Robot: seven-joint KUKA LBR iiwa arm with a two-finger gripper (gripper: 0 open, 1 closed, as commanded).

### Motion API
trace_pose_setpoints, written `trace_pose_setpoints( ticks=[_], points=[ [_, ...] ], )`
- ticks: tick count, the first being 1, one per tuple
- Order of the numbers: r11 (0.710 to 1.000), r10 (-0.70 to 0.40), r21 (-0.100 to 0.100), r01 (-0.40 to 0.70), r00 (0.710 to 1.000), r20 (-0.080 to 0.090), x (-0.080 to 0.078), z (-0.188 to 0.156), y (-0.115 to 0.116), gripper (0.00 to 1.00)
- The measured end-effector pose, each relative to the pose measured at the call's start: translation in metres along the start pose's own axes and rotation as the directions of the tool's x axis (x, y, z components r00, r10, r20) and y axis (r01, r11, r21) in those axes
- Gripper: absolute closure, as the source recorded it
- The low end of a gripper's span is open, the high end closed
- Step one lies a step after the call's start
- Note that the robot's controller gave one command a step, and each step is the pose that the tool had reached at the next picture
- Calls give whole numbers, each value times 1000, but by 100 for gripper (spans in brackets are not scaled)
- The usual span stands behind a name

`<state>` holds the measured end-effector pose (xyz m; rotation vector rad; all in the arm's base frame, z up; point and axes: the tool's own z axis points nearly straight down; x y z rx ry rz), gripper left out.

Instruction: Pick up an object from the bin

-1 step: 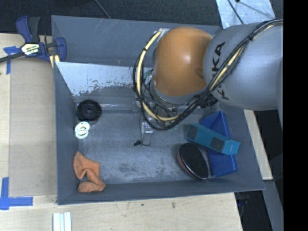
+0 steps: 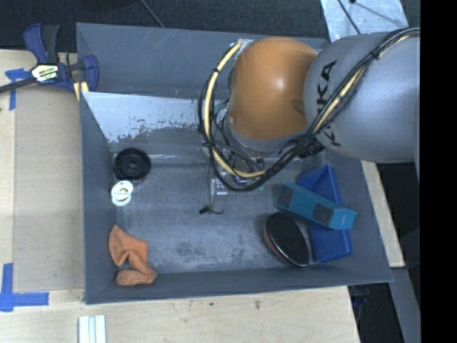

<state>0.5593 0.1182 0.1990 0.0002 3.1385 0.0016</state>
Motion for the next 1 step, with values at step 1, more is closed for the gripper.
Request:
trace_pose_setpoints(
  ticks=[1],
  points=[
    [987, -160, 0, 160, 987, 3, -25, 27, 49, 0]
  ],
)
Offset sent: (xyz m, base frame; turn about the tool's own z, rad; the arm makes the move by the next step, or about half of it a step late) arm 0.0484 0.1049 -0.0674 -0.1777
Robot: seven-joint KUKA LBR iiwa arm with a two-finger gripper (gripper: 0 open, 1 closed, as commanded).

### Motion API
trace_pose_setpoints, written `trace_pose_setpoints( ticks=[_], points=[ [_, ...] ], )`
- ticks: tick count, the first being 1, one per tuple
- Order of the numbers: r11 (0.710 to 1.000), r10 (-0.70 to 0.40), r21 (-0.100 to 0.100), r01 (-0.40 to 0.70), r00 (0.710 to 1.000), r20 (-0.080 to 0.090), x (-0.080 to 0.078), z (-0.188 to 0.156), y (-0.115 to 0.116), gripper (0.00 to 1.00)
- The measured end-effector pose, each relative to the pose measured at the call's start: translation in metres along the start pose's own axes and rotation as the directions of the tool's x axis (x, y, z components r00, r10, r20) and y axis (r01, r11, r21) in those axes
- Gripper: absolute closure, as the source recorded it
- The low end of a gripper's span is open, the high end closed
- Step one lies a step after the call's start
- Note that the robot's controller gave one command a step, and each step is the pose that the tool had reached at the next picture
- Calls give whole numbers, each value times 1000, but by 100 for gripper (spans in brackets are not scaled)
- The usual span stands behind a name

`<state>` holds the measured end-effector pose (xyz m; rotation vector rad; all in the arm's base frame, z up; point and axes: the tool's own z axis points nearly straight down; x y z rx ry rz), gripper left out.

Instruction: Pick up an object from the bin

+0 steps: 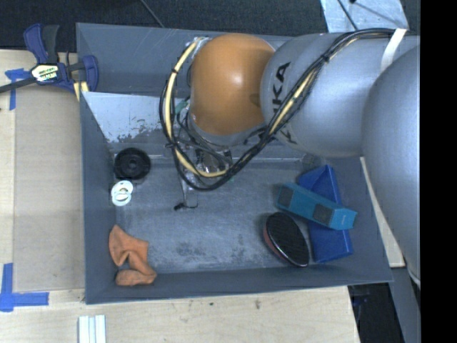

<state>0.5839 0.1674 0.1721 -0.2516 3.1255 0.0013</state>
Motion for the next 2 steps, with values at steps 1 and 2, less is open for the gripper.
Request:
trace_pose_setpoints(
  ticks=[1, 2],
  points=[
    [1000, -21, -2, 21, 1000, 0, -34, 42, 54, 0],
    [946, -323, -1, 323, 946, 0, -51, 37, 58, 0]
  ],
)
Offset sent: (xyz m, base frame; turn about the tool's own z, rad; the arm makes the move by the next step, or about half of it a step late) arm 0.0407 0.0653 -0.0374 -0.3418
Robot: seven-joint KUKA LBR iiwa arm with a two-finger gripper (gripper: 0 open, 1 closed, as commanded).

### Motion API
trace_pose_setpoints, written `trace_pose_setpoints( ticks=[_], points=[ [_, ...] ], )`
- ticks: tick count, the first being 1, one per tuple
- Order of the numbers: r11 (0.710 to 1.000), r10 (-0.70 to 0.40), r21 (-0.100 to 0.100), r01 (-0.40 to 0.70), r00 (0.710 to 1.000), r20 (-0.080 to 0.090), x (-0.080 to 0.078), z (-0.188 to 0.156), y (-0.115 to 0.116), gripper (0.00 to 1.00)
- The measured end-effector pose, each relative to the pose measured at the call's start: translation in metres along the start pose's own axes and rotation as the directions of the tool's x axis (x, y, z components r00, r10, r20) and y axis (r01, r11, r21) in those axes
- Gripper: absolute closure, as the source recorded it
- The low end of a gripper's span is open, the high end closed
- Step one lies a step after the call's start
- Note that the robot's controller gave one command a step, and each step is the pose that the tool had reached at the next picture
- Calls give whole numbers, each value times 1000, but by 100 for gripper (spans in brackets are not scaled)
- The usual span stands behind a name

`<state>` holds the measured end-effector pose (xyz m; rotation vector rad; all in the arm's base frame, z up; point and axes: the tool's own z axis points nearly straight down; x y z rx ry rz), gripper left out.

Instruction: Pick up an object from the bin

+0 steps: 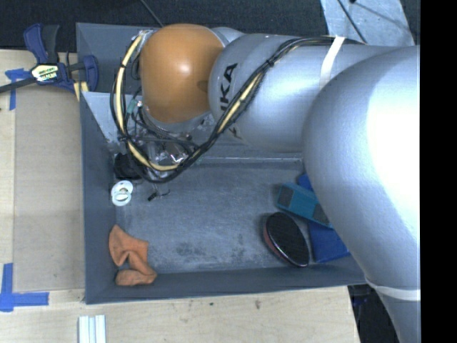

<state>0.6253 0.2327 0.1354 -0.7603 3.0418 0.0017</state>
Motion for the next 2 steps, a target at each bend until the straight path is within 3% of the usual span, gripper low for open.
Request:
trace_pose_setpoints(
  ticks=[1, 2],
  points=[
    [1000, 26, -3, -26, 1000, 9, -6, 63, 1, 0],
    [932, -362, 4, 362, 932, 16, -7, 58, -2, 100]
  ],
)
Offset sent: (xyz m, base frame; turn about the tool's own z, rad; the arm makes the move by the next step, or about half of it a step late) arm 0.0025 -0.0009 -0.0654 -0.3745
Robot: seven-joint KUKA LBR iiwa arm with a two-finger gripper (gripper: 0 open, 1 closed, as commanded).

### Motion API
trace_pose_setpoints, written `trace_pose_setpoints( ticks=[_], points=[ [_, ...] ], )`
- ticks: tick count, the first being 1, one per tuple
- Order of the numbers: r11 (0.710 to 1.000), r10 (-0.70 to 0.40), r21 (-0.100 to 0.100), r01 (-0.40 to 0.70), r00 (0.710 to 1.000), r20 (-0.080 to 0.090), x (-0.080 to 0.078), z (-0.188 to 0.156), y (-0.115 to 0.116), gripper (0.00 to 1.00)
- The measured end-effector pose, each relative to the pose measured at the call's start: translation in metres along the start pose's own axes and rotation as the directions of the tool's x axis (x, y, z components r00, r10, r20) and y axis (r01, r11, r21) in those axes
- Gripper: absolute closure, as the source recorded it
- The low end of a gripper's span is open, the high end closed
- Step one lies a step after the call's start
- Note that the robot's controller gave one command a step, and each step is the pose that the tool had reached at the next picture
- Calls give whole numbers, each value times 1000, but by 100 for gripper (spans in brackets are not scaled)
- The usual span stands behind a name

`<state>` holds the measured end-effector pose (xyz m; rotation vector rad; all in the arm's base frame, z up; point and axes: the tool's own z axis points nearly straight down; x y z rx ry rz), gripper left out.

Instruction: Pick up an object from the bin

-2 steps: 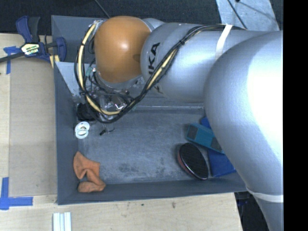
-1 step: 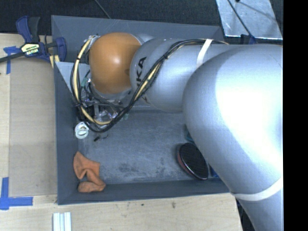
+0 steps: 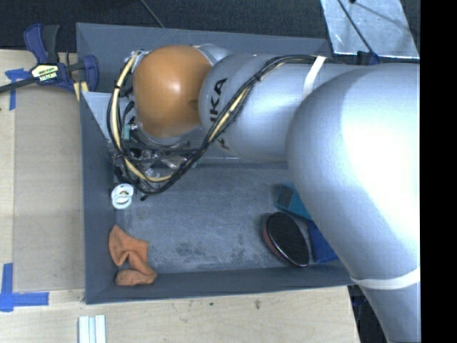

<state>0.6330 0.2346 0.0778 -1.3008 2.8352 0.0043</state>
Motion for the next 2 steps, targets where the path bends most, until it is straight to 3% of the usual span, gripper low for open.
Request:
trace_pose_setpoints(
  ticks=[1, 2],
  points=[
    [1000, 1, -1, -1, 1000, 0, 0, 0, 0, 100],
    [1000, 5, -3, -5, 1000, -13, -4, -70, -2, 100]
  ],
)
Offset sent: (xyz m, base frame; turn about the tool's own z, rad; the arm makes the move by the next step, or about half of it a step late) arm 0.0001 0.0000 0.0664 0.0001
